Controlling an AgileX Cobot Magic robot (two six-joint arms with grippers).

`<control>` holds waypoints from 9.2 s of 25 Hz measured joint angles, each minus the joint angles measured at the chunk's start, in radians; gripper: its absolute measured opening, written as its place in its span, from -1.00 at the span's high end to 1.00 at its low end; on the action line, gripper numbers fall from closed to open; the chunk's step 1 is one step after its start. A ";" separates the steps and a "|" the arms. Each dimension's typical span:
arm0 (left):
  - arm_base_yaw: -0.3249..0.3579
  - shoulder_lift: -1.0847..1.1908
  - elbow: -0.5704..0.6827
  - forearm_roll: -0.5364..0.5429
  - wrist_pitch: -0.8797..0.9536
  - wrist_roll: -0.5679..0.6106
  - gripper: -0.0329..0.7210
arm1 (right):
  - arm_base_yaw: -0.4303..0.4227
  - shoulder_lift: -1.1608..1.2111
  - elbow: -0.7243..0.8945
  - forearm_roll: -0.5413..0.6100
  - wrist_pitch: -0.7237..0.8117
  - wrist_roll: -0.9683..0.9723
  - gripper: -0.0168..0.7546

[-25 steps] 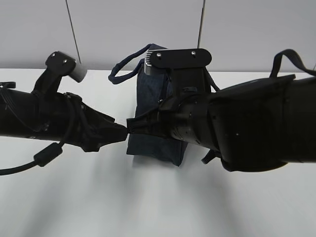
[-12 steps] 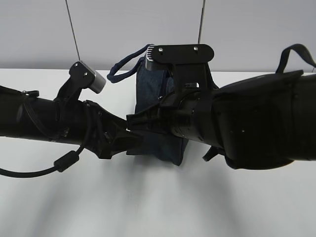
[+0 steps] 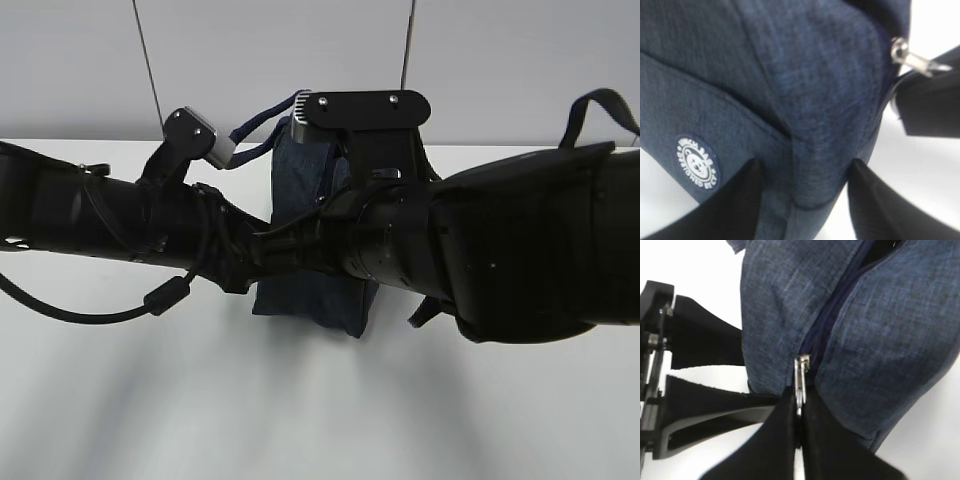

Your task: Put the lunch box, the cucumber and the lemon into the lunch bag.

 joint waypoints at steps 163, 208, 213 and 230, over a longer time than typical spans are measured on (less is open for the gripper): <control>-0.042 -0.111 -0.413 1.044 0.238 -1.604 0.06 | -0.399 0.304 -0.509 -0.019 0.185 -0.164 0.96; -0.040 0.177 -0.647 1.029 0.260 -1.614 0.90 | -0.399 0.322 -0.509 -0.019 0.190 -0.168 0.96; -0.040 0.177 -0.651 1.039 0.285 -1.614 0.90 | -0.412 0.322 -0.511 -0.019 0.184 -0.168 0.96; -0.040 0.177 -0.653 1.047 0.321 -1.612 0.91 | -0.436 0.402 -0.611 -0.015 0.182 -0.168 0.96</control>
